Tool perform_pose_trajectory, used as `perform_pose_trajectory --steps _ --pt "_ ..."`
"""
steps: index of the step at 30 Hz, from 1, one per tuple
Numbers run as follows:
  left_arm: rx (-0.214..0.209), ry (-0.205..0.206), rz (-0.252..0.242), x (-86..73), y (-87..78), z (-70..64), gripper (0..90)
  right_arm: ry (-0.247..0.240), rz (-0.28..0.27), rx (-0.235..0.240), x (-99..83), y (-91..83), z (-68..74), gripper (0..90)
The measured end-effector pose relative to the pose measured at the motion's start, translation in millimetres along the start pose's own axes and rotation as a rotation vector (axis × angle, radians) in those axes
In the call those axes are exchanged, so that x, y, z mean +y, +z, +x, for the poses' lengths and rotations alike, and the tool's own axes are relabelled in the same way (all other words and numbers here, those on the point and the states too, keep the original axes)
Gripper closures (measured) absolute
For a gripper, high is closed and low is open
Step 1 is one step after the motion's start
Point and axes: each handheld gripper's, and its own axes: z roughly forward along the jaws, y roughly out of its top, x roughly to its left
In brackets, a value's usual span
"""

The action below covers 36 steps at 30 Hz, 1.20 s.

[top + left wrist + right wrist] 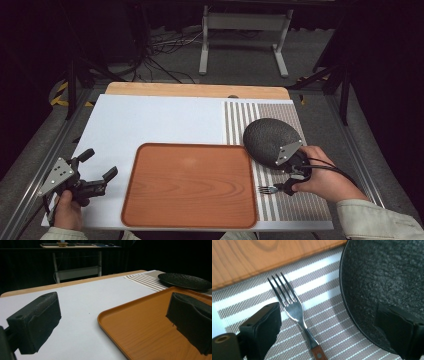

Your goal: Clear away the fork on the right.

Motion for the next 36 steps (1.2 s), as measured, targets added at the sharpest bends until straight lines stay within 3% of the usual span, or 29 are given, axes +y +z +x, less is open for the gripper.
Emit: perform_pose_trajectory --steps 12,20,25,30,36 --pt "0.002 -0.001 -0.002 0.1 -0.2 0.1 0.2 -0.021 0.106 0.044 -2.0 5.6 -0.5 10.1" --pt "0.005 -0.001 -0.003 0.0 -0.1 0.1 0.2 -0.047 0.133 0.076 -4.9 9.7 -1.1 12.8" --pt "0.005 -0.001 -0.003 0.2 -0.2 -0.3 0.2 -0.085 0.169 0.100 -6.8 13.4 -1.3 23.5" --pt "0.009 -0.002 -0.004 0.1 0.0 -0.3 0.2 -0.208 0.195 0.138 -8.0 18.1 -0.1 36.8" --pt "0.010 -0.002 -0.005 0.3 -0.3 -0.5 0.2 -0.234 0.257 0.170 -9.2 23.0 -0.1 50.0"
